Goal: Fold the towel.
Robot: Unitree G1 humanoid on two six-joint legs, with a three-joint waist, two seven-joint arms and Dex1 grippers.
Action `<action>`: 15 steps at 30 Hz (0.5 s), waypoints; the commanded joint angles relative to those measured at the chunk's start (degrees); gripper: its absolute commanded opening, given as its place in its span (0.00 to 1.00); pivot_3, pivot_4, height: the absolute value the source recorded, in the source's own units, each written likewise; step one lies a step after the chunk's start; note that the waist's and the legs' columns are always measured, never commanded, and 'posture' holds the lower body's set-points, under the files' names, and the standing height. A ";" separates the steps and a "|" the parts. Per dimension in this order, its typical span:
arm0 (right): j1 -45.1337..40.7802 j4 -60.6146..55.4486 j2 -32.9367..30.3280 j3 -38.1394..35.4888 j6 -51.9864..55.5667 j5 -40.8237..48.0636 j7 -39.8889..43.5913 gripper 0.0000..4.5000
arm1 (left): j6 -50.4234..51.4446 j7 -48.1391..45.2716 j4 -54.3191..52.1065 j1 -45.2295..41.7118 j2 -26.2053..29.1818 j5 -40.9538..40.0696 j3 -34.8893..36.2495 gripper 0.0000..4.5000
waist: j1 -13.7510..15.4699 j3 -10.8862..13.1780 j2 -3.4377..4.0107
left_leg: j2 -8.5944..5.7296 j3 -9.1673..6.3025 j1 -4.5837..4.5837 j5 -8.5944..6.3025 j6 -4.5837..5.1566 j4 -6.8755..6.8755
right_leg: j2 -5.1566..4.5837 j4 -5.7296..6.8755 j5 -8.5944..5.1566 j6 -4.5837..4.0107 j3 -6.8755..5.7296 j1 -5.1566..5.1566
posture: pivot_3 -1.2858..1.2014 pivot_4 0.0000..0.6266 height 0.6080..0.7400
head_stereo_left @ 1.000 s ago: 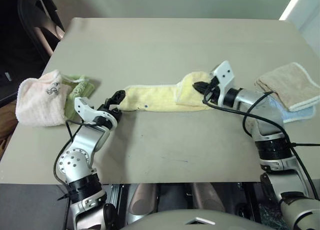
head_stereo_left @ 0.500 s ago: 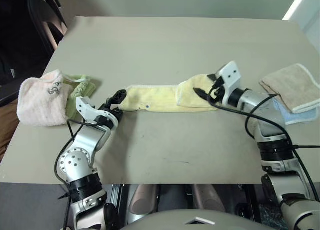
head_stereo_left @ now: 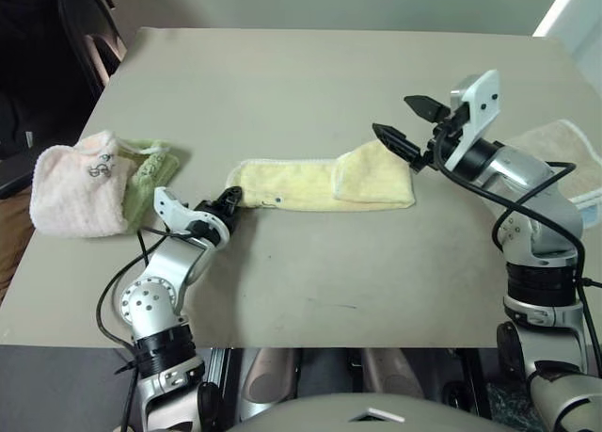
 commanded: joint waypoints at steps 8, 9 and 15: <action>0.97 -1.97 -1.90 -2.95 -0.46 1.22 -1.00 0.92 | -0.61 -8.35 -3.95 -2.27 8.07 0.69 1.24 0.01 | -0.05 0.13 -0.19 | 0.03 -0.01 -0.01 0.00 -0.07 -0.02 | 0.04 0.03 -0.03 0.04 -0.01 -0.04 | 0.52 0.24 0.97; 1.17 -1.75 -2.17 -3.16 -0.52 1.27 -0.99 0.92 | -0.61 -9.46 -4.30 -2.62 9.59 0.68 1.55 0.01 | -0.07 0.14 -0.21 | 0.04 -0.02 -0.02 0.00 -0.08 -0.02 | 0.05 0.01 -0.02 0.03 -0.01 -0.05 | 0.52 0.24 0.97; 1.68 -0.82 -2.89 -3.80 -0.84 1.14 -0.95 0.92 | -0.01 -14.38 -5.54 -5.24 17.63 2.76 1.37 0.01 | -0.15 0.14 -0.21 | 0.04 0.01 -0.19 -0.04 -0.31 0.00 | 0.05 0.00 -0.03 0.03 0.01 -0.24 | 0.52 0.24 0.97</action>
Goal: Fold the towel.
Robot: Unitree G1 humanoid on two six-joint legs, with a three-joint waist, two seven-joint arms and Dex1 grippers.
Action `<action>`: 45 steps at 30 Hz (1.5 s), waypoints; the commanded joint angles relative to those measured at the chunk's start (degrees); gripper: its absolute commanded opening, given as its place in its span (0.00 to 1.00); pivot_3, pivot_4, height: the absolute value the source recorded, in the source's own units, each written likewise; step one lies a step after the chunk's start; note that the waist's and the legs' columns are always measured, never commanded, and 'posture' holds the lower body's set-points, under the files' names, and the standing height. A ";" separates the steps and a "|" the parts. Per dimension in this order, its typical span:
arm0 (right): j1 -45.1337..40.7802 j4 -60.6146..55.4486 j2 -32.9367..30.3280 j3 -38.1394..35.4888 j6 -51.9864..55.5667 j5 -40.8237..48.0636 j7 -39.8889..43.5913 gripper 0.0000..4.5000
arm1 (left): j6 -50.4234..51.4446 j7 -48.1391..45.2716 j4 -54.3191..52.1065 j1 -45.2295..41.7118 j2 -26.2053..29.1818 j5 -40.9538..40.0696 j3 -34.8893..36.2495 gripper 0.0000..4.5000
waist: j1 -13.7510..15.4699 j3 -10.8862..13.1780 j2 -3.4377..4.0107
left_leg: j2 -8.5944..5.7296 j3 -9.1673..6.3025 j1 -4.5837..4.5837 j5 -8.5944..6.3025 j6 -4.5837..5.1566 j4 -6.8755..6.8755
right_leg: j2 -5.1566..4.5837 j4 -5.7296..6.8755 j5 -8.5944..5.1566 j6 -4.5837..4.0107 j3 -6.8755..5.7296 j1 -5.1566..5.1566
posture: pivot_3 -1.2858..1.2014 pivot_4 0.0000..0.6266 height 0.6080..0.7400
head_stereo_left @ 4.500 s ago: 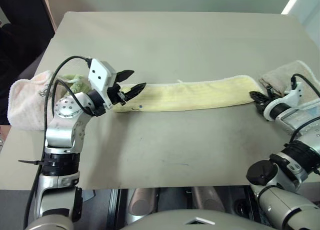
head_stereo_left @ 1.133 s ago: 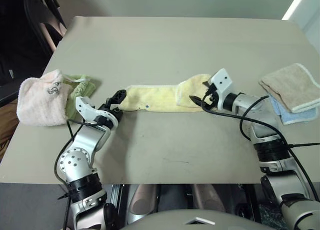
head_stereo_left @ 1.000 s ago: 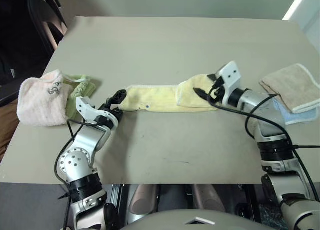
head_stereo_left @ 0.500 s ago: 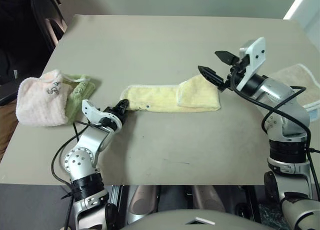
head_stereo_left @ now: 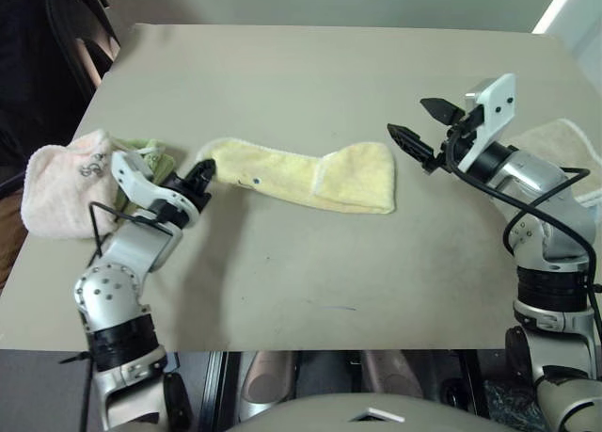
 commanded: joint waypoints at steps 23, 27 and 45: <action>1.11 0.23 -0.82 -4.16 -2.00 -0.21 -4.79 0.92 | 7.59 -22.42 2.47 -26.24 -7.29 31.81 -44.33 0.01 | 0.17 0.01 0.00 | 0.01 0.07 -0.21 -0.13 0.10 0.23 | -0.15 0.00 0.23 -0.13 -0.02 -0.10 | 0.52 0.24 0.97; 2.11 -1.42 -0.81 -4.30 -1.53 0.18 -5.60 0.92 | 7.58 -25.77 6.22 -27.30 -8.59 38.68 -47.85 0.01 | 0.02 0.01 0.01 | 0.01 0.13 -0.25 -0.18 0.20 0.27 | -0.20 -0.01 0.24 -0.07 -0.01 -0.11 | 0.52 0.24 0.97; 2.01 -2.37 0.81 -1.71 -0.06 1.51 -4.98 0.88 | 8.25 -29.31 2.00 -23.71 -10.89 38.48 -28.16 1.00 | -0.06 0.00 0.02 | 0.10 0.22 -0.23 -0.16 0.27 0.27 | -0.14 0.03 0.39 0.26 -0.01 -0.14 | 0.52 0.24 0.97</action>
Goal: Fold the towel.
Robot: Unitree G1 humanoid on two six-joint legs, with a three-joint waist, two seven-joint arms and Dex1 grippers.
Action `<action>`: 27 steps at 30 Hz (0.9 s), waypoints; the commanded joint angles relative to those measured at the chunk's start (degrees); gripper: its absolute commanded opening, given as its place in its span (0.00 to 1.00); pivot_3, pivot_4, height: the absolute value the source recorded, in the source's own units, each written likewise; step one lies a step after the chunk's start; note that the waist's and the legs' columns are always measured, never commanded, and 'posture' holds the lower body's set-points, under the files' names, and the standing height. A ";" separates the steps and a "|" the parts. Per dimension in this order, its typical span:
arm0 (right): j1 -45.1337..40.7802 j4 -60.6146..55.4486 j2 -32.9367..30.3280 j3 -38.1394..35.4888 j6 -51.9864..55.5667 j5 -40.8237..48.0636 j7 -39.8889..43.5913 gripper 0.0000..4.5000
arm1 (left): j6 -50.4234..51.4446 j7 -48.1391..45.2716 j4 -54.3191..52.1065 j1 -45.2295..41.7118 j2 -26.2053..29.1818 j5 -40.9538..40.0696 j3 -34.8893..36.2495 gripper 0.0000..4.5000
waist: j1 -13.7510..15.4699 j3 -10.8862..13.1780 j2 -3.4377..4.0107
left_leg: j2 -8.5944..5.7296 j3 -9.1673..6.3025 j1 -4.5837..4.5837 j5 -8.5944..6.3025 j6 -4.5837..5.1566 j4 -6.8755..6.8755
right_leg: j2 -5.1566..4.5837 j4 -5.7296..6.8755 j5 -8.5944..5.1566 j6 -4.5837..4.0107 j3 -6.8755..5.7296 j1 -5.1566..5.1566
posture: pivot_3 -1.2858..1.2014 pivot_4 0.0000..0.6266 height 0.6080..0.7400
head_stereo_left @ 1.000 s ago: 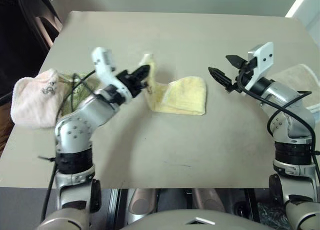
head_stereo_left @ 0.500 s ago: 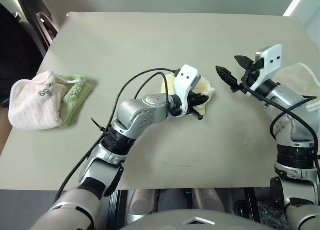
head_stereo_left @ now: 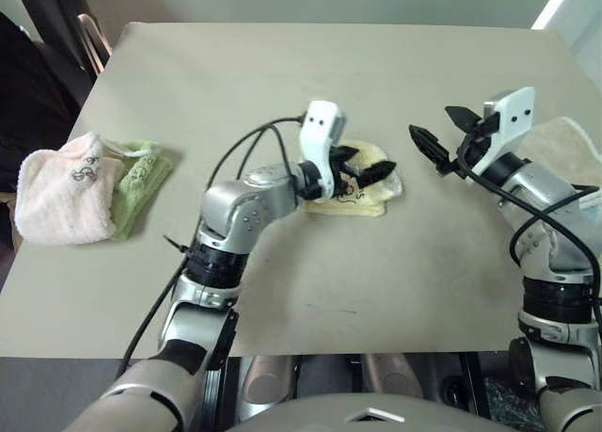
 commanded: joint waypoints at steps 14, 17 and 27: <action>-0.53 2.55 9.24 13.41 4.39 0.17 0.78 0.00 | -13.95 -10.35 0.88 6.54 8.82 18.88 -7.73 0.01 | 0.22 -0.01 0.01 | -0.01 -0.06 -0.10 -0.28 0.45 0.32 | -0.02 -0.02 -0.17 -0.34 -0.01 0.01 | 0.52 0.24 0.97; 0.20 9.31 10.16 15.80 3.77 -2.91 -0.03 0.00 | -16.57 -10.87 5.41 8.32 8.73 24.39 -11.68 0.01 | 0.25 -0.02 0.02 | -0.01 -0.06 -0.15 -0.35 0.40 0.53 | -0.05 0.01 -0.17 -0.41 -0.02 0.02 | 0.52 0.24 0.97; 0.84 14.06 9.70 15.79 -1.47 -7.17 0.54 0.00 | -21.68 -11.39 8.55 11.18 5.01 26.84 -7.25 0.01 | 0.16 -0.28 0.06 | -0.03 -0.13 0.57 -0.73 0.84 0.71 | -0.05 0.00 -0.23 -0.18 0.02 0.76 | 0.52 0.24 0.97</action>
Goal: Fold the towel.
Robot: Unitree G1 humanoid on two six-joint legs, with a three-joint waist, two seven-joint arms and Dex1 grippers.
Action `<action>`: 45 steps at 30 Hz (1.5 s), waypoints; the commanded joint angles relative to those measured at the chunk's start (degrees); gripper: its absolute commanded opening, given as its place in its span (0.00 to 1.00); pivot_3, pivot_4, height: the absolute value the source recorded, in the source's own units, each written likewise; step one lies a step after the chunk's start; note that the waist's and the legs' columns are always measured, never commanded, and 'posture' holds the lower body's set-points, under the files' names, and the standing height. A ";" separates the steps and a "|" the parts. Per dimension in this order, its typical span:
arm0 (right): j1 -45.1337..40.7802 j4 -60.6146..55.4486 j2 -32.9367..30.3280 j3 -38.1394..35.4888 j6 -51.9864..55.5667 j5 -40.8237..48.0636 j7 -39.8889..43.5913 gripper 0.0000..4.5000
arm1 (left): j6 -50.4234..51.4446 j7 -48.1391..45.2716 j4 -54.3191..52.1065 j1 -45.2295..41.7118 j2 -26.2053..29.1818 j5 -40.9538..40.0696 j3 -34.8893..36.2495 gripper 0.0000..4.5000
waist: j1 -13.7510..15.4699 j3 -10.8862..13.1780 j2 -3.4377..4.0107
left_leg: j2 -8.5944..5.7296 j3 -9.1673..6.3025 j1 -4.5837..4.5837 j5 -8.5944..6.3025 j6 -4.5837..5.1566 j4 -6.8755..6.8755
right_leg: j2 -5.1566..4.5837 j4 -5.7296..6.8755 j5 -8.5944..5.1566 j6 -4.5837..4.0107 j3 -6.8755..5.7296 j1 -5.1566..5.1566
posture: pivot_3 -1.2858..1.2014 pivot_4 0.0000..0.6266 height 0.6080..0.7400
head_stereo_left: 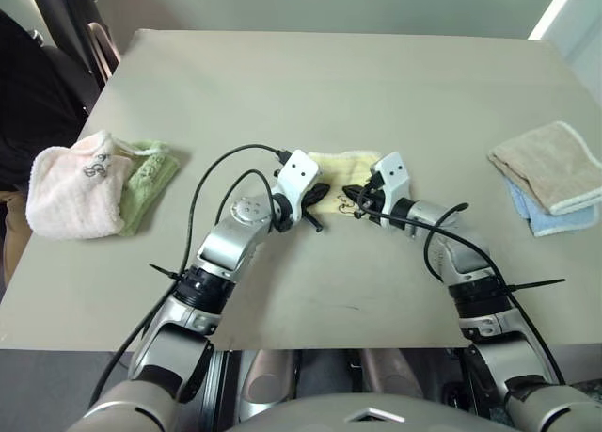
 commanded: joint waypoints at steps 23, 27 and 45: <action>4.19 -21.62 -6.53 -23.86 29.74 23.76 -3.86 0.99 | 0.95 -2.55 -15.43 5.07 4.41 -12.06 19.54 0.00 | 0.09 0.04 0.00 | 0.02 0.12 -0.94 0.09 -0.27 -0.02 | 0.02 0.00 -0.05 -0.17 -0.01 -0.88 | 0.52 0.24 0.97; 3.93 -18.90 -5.03 -24.41 31.05 23.90 -6.23 0.99 | 1.28 -2.80 -16.80 5.82 4.32 -12.48 19.23 0.00 | 0.04 0.04 0.00 | 0.02 0.10 -0.92 -0.09 0.04 -0.01 | 0.03 0.03 0.03 -0.24 -0.03 -0.90 | 0.52 0.24 0.97; -0.56 -10.04 4.34 -23.90 37.46 26.16 -10.72 0.99 | 2.69 -3.22 -20.01 7.30 3.54 -13.16 17.55 0.00 | -1.26 0.03 -0.01 | 0.08 0.09 -0.67 -0.01 0.00 -0.02 | 0.10 0.10 0.32 -0.46 -0.01 -0.82 | 0.52 0.24 0.97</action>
